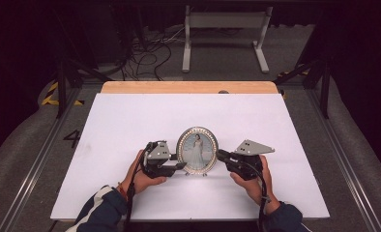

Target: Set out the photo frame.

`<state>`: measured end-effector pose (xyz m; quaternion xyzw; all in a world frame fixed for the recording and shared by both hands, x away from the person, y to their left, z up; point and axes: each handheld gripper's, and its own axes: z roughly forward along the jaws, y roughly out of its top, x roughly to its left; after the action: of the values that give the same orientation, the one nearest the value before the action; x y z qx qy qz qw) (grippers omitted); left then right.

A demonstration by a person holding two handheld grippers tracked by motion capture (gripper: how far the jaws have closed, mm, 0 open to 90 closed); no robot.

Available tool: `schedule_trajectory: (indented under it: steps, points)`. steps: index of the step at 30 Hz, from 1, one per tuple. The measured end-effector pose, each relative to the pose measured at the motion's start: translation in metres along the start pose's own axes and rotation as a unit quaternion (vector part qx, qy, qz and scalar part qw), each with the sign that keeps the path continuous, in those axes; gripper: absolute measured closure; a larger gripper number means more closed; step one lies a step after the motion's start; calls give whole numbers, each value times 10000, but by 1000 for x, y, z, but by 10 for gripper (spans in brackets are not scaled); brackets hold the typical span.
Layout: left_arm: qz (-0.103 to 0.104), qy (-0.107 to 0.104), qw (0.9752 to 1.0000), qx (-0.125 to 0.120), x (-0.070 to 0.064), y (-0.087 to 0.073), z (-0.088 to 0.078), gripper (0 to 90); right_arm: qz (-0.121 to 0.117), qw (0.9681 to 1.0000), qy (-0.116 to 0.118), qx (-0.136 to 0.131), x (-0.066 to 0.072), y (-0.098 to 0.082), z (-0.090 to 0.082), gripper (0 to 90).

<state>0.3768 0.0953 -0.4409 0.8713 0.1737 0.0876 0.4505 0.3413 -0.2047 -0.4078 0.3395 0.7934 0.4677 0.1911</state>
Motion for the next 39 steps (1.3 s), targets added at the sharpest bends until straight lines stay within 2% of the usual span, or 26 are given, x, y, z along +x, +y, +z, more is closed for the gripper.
schedule_trajectory:
  steps: [25,30,32,35,39]
  points:
    - [59,-21,10000,-6,-1,-1,0,614,-40,10000,-25,11,0,-1,1,814]
    - [104,15,9999,6,-1,0,-1,588,-76,10000,-50,27,0,0,0,767]
    - [110,31,9999,-7,-1,0,-1,567,-106,9999,-66,41,0,0,0,715]
    - [86,18,10000,-18,0,-1,-3,508,-167,9997,-126,83,1,1,1,657]
    - [104,39,9999,-38,0,-1,-5,418,-178,9997,-90,103,1,1,1,558]
